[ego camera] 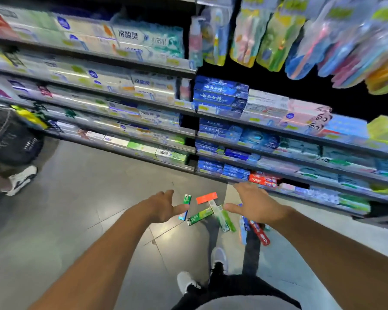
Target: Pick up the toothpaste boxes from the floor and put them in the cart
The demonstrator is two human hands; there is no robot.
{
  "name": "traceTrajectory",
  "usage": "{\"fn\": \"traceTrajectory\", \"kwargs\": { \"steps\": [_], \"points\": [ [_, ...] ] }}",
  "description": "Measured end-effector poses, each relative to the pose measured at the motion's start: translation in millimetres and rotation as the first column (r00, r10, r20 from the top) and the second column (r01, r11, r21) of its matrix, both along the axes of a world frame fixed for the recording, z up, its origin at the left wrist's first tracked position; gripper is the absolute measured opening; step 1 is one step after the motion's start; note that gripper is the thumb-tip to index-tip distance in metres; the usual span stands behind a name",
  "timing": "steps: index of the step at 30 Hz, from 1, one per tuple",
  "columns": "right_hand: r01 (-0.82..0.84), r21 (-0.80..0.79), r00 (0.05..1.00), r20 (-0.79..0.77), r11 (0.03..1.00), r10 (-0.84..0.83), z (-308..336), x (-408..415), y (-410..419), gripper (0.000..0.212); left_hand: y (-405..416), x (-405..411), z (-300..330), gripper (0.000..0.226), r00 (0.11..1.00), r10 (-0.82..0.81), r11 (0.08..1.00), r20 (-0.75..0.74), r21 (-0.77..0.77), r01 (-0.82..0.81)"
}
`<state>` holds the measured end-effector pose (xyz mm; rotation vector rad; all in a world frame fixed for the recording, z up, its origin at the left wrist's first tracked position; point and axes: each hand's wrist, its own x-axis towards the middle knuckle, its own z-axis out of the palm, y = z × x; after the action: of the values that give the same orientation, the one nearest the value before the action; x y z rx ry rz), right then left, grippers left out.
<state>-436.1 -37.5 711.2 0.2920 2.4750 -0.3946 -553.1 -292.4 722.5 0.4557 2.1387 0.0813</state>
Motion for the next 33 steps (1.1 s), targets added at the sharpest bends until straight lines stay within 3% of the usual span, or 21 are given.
{"fn": "traceTrajectory", "kwargs": {
  "steps": [9,18,21,26,33],
  "points": [
    [0.139,-0.042,0.986,0.095,0.989,-0.135,-19.2,-19.8,8.2,0.094,19.4,-45.2,-0.6,0.096,0.987,-0.157,0.986,-0.022,-0.061,0.156],
    [0.513,-0.094,0.857,0.112,0.853,-0.502,-67.6,-62.5,-22.2,0.084,20.5,-133.8,-51.3,0.085,0.91,-0.413,0.906,-0.038,-0.12,0.406],
    [0.548,-0.075,0.835,0.103,0.833,-0.54,-100.8,-73.2,-37.6,0.071,21.2,-151.1,-91.1,0.078,0.874,-0.485,0.869,-0.031,-0.124,0.478],
    [0.563,-0.067,0.826,0.07,0.824,-0.559,-173.6,-84.8,-50.0,0.07,36.6,-163.0,-182.8,0.077,0.849,-0.525,0.847,0.057,-0.07,0.528],
    [0.556,-0.018,0.829,0.088,0.831,-0.552,-344.0,-74.3,-60.9,0.077,46.8,-149.8,-373.3,0.078,0.843,-0.532,0.835,0.079,-0.118,0.538]
  ]
}}
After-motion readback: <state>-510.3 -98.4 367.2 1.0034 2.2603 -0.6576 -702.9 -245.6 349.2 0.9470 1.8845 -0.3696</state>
